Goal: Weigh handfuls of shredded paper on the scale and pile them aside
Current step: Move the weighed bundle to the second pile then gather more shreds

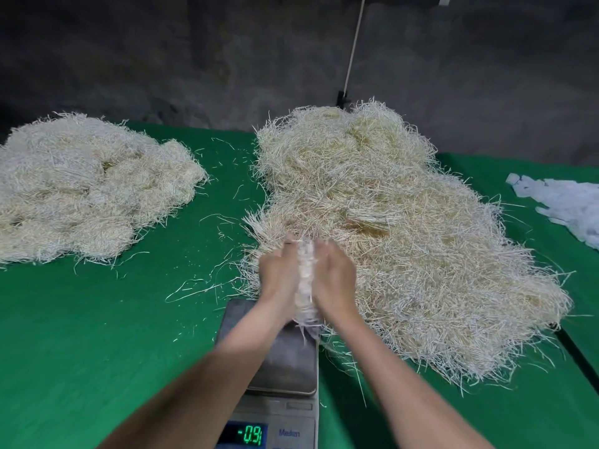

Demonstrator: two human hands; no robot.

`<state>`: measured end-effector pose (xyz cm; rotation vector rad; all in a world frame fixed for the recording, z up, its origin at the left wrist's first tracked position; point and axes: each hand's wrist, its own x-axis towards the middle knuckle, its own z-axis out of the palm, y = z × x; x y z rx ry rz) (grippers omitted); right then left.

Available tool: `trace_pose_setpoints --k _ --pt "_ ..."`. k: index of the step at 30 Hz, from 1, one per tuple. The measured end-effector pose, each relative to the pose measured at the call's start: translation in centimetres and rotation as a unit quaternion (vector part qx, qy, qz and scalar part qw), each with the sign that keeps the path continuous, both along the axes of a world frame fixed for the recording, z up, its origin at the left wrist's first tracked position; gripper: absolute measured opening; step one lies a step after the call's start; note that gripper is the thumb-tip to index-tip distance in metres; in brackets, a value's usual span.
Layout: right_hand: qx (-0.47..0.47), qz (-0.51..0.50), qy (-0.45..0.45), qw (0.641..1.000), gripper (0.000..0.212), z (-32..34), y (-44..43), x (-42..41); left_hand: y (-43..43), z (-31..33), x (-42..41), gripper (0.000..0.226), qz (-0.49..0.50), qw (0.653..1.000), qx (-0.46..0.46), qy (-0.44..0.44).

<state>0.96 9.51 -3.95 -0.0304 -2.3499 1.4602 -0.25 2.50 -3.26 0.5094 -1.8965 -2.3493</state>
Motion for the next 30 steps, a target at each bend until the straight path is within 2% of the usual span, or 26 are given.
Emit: trace_pose_setpoints --k 3,6,10,11,12,14,16,18,19,20,22,23,24,25,26,27,29,30 --pt "-0.062 -0.031 0.026 0.997 0.040 0.2 0.0 0.0 0.4 0.7 -0.2 0.031 -0.044 0.998 -0.040 0.004" --pt "-0.066 -0.037 0.030 0.997 0.042 -0.7 -2.2 1.3 -0.9 1.5 -1.8 0.035 -0.014 0.998 -0.049 0.040" --pt "-0.010 0.003 -0.062 0.998 0.022 -0.1 0.1 -0.4 -0.7 0.2 -0.4 0.034 -0.092 0.993 -0.047 -0.051" --pt "-0.007 0.026 -0.072 0.997 0.024 0.0 0.6 -0.5 -1.1 0.1 -0.5 0.036 -0.093 0.994 -0.047 -0.038" --pt "-0.021 0.056 -0.078 0.995 0.031 0.0 1.0 -0.4 -1.6 -0.1 -0.7 0.037 -0.091 0.994 -0.065 -0.008" --pt "-0.107 0.097 -0.078 0.986 0.055 0.1 1.6 -0.1 -2.7 0.4 -1.3 0.030 -0.078 0.983 -0.156 0.049" --pt "-0.179 0.157 -0.120 0.964 0.082 0.5 1.4 0.1 -2.7 0.8 -1.4 0.031 -0.083 0.968 -0.223 0.079" --pt "-0.143 0.177 -0.196 0.954 0.109 0.7 0.3 0.8 -2.1 1.1 -1.4 0.037 -0.080 0.957 -0.250 0.123" --pt "-0.132 0.148 -0.199 0.960 0.107 0.6 -0.1 0.9 -2.0 1.4 -1.2 0.038 -0.062 0.961 -0.231 0.142" --pt "-0.162 0.117 -0.183 0.963 0.088 0.5 -0.2 0.7 -2.3 1.5 -1.0 0.041 -0.045 0.970 -0.190 0.145" --pt "-0.309 0.074 -0.195 0.928 0.053 0.6 0.2 -0.3 -3.4 0.8 -0.6 0.064 -0.065 0.986 -0.112 0.105" --pt "-0.386 0.052 -0.202 0.899 0.052 0.8 0.7 -0.9 -3.4 0.2 0.1 0.076 -0.103 0.989 -0.081 0.067" --pt "-0.418 0.026 -0.200 0.886 0.059 0.6 1.0 -1.5 -3.0 -0.3 0.9 0.082 -0.144 0.988 -0.044 0.034" --pt "-0.388 0.004 -0.184 0.903 0.064 0.4 0.8 -1.5 -2.1 -0.7 1.5 0.085 -0.162 0.986 -0.020 0.018" --pt "-0.300 -0.019 -0.145 0.943 0.060 0.1 0.0 -0.9 -1.4 -0.8 1.7 0.082 -0.155 0.988 -0.004 0.012" --pt "-0.191 -0.040 -0.081 0.977 0.049 -0.3 -1.1 0.1 -1.1 -0.8 1.4 0.070 -0.129 0.991 0.013 0.013" --pt "-0.058 -0.040 0.008 0.997 0.027 -1.2 -2.9 2.1 -1.5 -0.2 0.2 0.039 -0.026 0.997 0.075 0.007" --pt "-0.046 -0.032 0.012 0.998 0.024 -1.2 -3.3 2.5 -1.7 0.1 -0.1 0.034 0.015 0.995 0.099 -0.010"
